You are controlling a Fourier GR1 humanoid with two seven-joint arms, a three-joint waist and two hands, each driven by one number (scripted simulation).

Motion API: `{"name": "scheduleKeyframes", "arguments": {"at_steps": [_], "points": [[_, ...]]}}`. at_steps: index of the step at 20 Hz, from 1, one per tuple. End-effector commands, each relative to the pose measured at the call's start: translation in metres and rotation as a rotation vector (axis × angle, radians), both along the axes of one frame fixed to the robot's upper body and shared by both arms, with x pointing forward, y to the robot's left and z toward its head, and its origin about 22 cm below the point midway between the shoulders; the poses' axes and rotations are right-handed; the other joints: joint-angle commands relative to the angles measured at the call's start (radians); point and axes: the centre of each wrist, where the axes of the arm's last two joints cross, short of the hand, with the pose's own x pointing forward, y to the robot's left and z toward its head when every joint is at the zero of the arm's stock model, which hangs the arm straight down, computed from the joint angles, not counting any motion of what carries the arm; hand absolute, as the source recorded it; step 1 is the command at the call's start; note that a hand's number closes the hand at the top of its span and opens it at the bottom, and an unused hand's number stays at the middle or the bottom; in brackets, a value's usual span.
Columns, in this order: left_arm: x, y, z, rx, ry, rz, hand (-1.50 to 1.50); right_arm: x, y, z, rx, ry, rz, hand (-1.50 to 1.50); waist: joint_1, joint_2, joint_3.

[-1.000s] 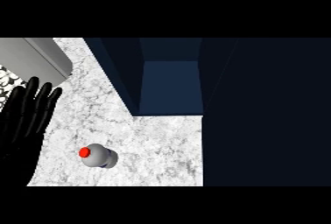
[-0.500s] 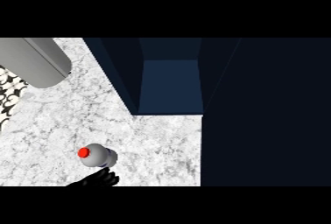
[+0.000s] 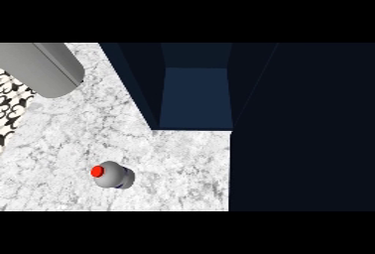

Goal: Pick up the bottled water, place it into the cabinet and close the cabinet

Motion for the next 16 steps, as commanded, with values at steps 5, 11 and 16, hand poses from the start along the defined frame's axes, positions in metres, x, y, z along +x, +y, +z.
{"name": "scheduleKeyframes", "arguments": {"at_steps": [5,11,16], "points": [[-0.02,0.021,0.036,-0.07,-0.028,-0.058,-1.5,-0.034,-0.003,0.03,0.022,-0.021,0.043,-1.5,0.004,-0.001,0.0],[-0.029,0.046,0.043,-0.057,-0.022,-0.042,-1.5,-0.04,-0.007,0.028,0.03,-0.002,0.036,-1.5,0.004,-0.002,0.0],[-0.034,0.065,0.042,-0.043,-0.001,0.035,-1.5,-0.045,-0.01,0.032,0.041,-0.012,0.066,-1.5,-0.007,-0.003,0.0]]}}
